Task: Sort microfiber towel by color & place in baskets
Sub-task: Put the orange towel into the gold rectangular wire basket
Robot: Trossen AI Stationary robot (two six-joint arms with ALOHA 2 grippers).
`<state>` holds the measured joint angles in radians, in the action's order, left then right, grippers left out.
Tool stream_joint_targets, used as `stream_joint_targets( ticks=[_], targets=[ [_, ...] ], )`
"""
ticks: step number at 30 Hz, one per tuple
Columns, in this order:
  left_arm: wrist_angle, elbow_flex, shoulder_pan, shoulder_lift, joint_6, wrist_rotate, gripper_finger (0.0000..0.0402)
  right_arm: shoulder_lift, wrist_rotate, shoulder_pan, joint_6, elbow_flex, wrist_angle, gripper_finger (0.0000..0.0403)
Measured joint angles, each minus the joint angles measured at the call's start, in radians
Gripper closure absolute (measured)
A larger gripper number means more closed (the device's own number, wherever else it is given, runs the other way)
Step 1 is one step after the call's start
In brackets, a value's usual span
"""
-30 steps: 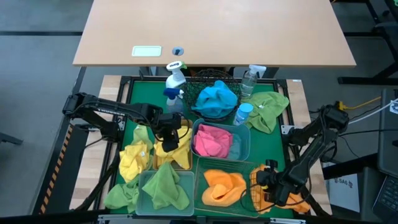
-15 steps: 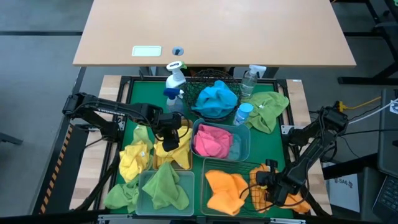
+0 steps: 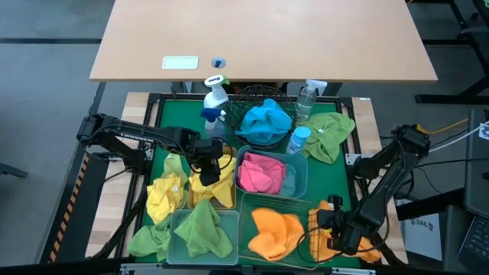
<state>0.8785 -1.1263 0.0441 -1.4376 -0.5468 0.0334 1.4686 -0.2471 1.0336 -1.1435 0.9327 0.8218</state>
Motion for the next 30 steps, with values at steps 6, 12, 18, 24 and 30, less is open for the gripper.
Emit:
stream_joint_targets(
  ticks=[6,12,18,24,30],
  targets=[
    [0.0,0.0,0.0,0.0,0.0,0.0,0.0274,-0.053,-0.017,0.0,0.0,0.099,0.165,0.0397],
    [0.0,0.0,0.0,0.0,0.0,0.0,0.0274,-0.089,-0.132,0.0,0.061,0.297,0.424,0.04],
    [0.0,0.0,0.0,0.0,0.0,0.0,0.0274,-0.092,-0.367,0.0,0.246,0.571,0.6,0.0399],
    [0.0,0.0,0.0,0.0,0.001,0.0,0.0274,-0.092,-0.554,0.0,0.553,0.8,0.529,0.0399],
    [0.0,0.0,0.0,0.0,0.007,0.0,0.0274,-0.092,-0.572,0.0,0.903,0.912,0.324,0.0398]
  ],
)
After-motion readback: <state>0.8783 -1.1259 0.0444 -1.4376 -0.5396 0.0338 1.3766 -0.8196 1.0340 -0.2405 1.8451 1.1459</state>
